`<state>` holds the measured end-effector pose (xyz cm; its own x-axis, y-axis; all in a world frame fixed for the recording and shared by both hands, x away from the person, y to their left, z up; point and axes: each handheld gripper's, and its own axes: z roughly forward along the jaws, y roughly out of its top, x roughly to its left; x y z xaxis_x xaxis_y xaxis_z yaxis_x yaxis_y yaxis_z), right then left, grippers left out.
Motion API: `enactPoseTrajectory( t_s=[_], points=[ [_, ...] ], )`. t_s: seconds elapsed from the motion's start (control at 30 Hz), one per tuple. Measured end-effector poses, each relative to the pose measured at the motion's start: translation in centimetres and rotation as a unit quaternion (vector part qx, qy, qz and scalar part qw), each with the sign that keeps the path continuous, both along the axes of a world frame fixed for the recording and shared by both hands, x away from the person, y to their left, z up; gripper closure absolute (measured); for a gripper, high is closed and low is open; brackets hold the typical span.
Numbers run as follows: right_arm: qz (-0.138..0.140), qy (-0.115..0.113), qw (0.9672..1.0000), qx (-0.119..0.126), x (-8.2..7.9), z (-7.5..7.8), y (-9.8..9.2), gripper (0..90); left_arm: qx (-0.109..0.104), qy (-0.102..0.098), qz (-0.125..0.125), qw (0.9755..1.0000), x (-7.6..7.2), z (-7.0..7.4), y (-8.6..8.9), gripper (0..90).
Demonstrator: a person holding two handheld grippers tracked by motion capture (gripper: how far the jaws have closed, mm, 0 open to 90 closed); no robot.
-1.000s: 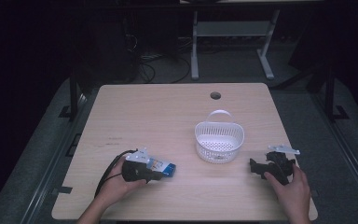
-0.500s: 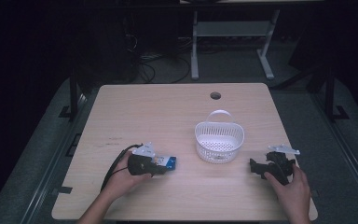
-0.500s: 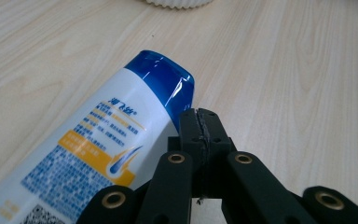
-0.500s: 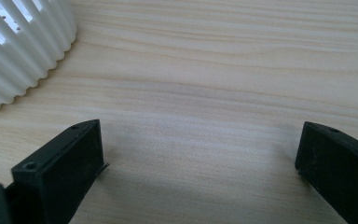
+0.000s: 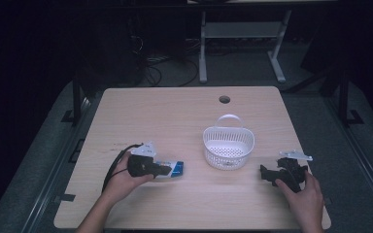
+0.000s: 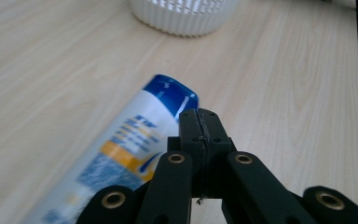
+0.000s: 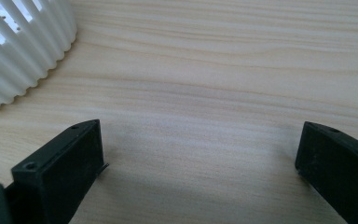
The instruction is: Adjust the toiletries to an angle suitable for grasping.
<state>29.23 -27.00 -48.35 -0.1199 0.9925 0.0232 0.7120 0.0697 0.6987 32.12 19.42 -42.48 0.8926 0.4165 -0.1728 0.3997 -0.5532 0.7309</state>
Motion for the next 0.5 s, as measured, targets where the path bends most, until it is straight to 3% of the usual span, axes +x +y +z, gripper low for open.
enactPoseTrajectory(
  t_s=[0.33,0.5],
  points=[
    [0.000,0.000,1.0000,0.000,0.0,0.0,0.0,0.4,0.000,-0.016,0.036,0.9992,3.1,1.5,2.6,90.0],
    [0.000,0.000,1.0000,0.000,0.0,0.0,0.0,0.4,-0.005,-0.017,0.055,0.9983,4.2,1.3,3.7,90.0]
  ],
)
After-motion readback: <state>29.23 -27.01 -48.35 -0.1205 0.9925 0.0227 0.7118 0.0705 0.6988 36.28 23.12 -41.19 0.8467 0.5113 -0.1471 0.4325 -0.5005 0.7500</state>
